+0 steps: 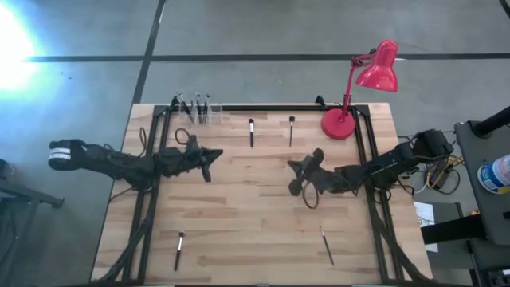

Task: Pick & Place Makeup Brushes
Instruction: Put the lash brow comb brush into the transparent organizer

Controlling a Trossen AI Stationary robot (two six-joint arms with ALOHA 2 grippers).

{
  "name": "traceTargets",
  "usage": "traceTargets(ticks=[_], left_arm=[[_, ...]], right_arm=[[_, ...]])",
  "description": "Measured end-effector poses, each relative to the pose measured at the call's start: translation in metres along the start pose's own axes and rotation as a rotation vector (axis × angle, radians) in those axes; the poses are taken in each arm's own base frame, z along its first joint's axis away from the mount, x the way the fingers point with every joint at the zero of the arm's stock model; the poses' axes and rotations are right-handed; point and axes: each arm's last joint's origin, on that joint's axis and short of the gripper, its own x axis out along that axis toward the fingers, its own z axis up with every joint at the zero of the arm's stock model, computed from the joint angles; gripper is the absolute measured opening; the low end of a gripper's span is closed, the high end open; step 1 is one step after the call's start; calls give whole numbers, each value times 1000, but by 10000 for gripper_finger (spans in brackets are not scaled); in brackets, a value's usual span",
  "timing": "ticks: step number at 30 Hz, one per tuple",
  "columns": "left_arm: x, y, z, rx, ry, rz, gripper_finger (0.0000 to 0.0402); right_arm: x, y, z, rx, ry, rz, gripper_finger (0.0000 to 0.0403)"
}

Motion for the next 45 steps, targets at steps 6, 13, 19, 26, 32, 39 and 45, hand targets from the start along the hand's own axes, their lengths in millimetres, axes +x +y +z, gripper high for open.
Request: traceTargets(ticks=[6,13,19,26,32,39,45], left_arm=[[0,-1,0,-26,2,-3,2],[0,-1,-1,-25,6,-2,2],[0,-1,-1,-24,10,-1,2],[0,0,-4,-18,32,4,3],[0,0,-5,-13,45,7,3],[0,0,-6,-30,49,8,3],[0,0,-6,-98,51,12,3]], right_arm=[[27,-27,6,132,62,-122,36],[64,-58,13,239,194,-272,93],[94,-70,11,254,255,-360,124],[125,-77,-2,225,392,-457,117],[139,-80,-9,231,422,-509,103],[139,-80,-10,219,444,-490,72],[136,-77,-11,180,478,-456,23]])
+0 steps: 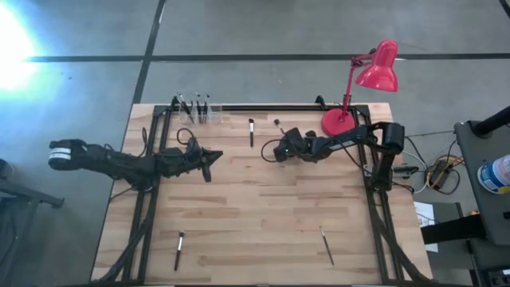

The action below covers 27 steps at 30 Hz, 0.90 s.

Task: Pick & Place Makeup Brushes
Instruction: Put the lash brow comb brush into the transparent organizer

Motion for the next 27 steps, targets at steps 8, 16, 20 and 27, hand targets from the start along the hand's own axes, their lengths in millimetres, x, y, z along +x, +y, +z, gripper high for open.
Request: traceTargets(ticks=[8,16,20,27], left_arm=[[0,2,-2,-23,14,43,1],[-1,-5,4,-25,-28,-74,1],[-2,-9,3,-26,-24,-106,21],[-5,-26,15,-100,-170,-279,76]], right_arm=[[-12,3,-3,-94,19,45,10],[-51,0,-6,-130,-45,134,9],[-72,-1,-13,-128,-133,163,9],[-100,2,-30,-61,-335,366,9]])
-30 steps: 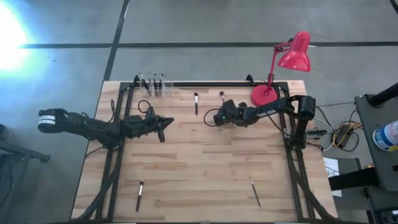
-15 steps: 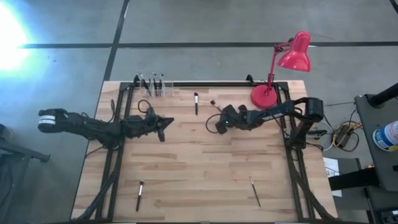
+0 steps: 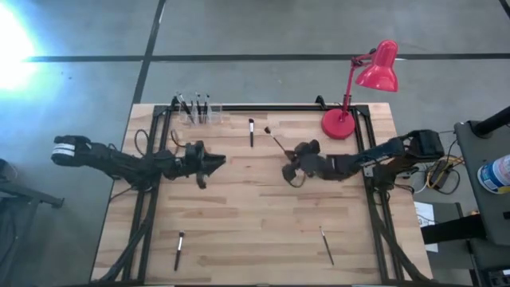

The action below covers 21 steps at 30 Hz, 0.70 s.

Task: Pick & Place Makeup Brushes
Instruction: Put the lash brow comb brush into the transparent organizer

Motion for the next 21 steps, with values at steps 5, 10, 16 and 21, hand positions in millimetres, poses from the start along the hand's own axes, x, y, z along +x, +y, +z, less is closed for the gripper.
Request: traceTargets(ticks=[5,10,16,21], left_arm=[[5,-14,0,21,-112,-186,85],[26,-18,-6,22,-105,-184,85],[61,-30,0,18,-136,-194,85],[87,-41,8,36,-170,-245,85]], right_arm=[[-17,12,-2,31,-178,179,8],[-36,29,2,18,-301,341,8],[-59,48,5,-13,-398,491,8],[-72,63,8,-40,-432,547,8]])
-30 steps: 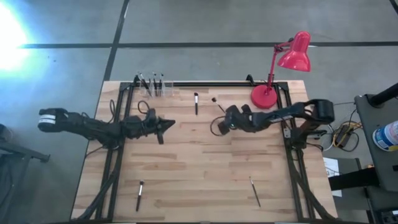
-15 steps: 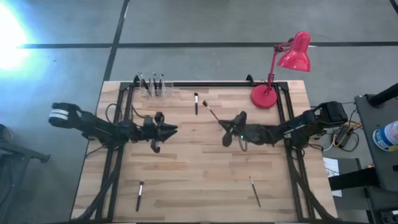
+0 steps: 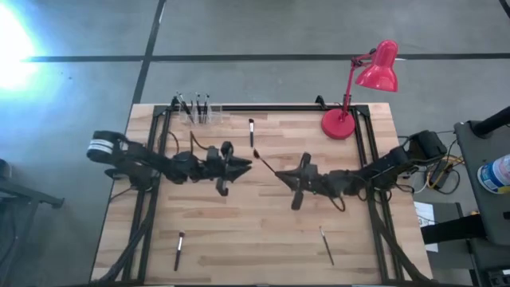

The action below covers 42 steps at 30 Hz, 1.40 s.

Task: Pick & Place Makeup Brushes
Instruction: Put the lash brow comb brush into the transparent organizer

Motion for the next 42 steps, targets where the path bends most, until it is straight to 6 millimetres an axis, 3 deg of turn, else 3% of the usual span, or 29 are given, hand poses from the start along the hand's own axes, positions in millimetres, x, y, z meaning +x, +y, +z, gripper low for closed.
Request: traceTargets(ticks=[7,14,26,32,37,42], left_arm=[[32,-4,-2,19,0,-72,85],[47,-8,0,44,-20,-117,85],[55,-13,5,81,-36,-185,83],[55,-12,7,115,-49,-149,21],[55,-11,13,140,-44,-101,12],[52,1,29,243,23,80,11]], right_arm=[[0,18,10,-35,-36,55,8],[0,22,11,-42,-40,64,8],[-1,23,11,-50,-40,86,8],[-1,23,11,-50,-40,85,10],[-1,22,11,-71,-38,38,39],[1,18,8,-157,-13,-13,84]])
